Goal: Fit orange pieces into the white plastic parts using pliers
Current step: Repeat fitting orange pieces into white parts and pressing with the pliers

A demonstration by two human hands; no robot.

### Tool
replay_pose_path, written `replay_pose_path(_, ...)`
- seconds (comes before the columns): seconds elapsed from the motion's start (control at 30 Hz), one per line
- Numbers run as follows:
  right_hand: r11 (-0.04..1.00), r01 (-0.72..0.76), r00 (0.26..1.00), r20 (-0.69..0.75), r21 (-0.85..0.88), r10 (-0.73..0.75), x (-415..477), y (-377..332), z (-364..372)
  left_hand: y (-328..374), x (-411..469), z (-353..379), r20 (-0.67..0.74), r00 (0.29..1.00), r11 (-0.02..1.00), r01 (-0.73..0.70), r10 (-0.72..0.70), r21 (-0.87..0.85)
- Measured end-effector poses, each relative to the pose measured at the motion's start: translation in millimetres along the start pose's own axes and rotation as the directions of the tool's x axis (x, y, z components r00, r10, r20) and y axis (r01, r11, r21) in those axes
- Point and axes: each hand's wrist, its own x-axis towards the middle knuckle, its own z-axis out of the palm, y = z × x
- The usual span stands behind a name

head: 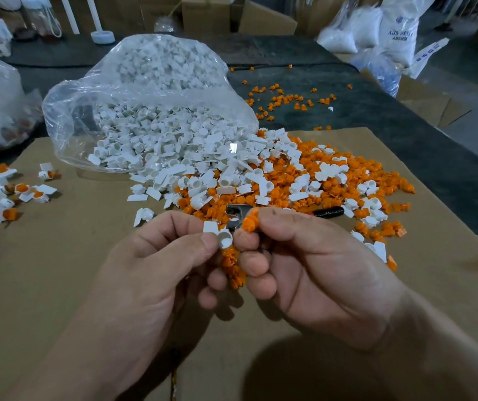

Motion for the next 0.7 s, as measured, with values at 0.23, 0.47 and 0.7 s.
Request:
replay_pose_path(0.23,0.854,0.152,0.961,-0.128,-0.498,-0.246,-2,8,0,-3,0,2,0.009,1.0,0.999,-0.006,0.005,0.035)
replay_pose_path(0.47,0.193,0.199,0.843,0.067,-0.961,-0.534,-11,13,5,-4,2,2,-0.019,0.999,0.994,-0.036,0.038,0.1)
replay_pose_path(0.7,-0.208,0.202,0.818,0.281,-0.957,-0.502,-9,8,9,-4,4,-4,0.02,0.998,0.993,-0.069,0.067,0.099)
